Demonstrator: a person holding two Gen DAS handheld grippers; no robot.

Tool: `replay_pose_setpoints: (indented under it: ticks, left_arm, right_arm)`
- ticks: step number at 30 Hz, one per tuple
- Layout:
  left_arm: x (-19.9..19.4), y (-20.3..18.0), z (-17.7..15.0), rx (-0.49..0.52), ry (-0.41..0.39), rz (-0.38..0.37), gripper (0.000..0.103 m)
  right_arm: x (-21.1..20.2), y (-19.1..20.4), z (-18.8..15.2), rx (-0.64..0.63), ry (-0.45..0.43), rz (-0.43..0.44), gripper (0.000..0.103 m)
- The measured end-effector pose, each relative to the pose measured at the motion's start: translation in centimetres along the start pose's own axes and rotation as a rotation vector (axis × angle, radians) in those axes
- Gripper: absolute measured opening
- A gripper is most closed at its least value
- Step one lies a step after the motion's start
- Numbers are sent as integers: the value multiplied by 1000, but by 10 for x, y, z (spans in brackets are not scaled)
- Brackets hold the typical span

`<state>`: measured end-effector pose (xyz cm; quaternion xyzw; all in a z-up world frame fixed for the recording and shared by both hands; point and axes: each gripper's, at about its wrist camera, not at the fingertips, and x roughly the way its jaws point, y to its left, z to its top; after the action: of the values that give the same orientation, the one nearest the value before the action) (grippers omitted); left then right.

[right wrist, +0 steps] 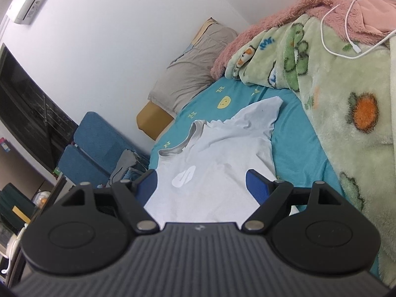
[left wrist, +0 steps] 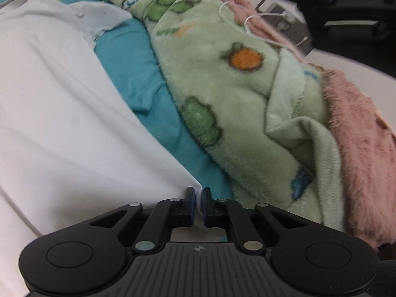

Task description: Fold clothes

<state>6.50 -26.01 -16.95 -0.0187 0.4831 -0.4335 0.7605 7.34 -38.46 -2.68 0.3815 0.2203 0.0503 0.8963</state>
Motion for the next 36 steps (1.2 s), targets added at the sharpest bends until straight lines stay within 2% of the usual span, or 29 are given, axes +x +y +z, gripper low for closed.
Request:
replay_pose_setpoints:
  ticks: [1,2,3,5,8,9,14,19,22,30,36]
  left_arm:
    - [-1,0,-1,5,3,9,14]
    - [-4,1,-1,11,1,18,26]
    - [-9,1,-1,20,0,25,42]
    - [-20,1,1,46,-13,62,60]
    - [-42,0,3,96,-45,146,80]
    - [-49,1,3,113,-60,180,83]
    - [-85,16,0,137,-95,315,83]
    - [-119,45,-4,50,-119,384,84]
    - [-138,63,-9,-5,-160,420,84]
    - [-170,95,-24,-127,-289,558,85]
    - [-182,105,-22,-200,-342,594,91]
  right_arm:
    - [0,-1,0,-1,-3,4,82]
    - [0,-1,1,1,-7,9,82]
    - [-1,-2,2,5,-12,17,82]
    - [-2,-3,4,12,-23,31,82]
    - [-5,-3,6,18,-41,65,82]
    - [-7,-2,7,18,-49,80,82]
    - [-12,3,7,2,-74,141,82]
    - [-14,10,5,-23,-84,152,82]
    - [-13,12,4,-23,-82,158,82]
    - [8,12,1,-6,-71,95,82]
    - [37,10,2,-15,-38,33,82]
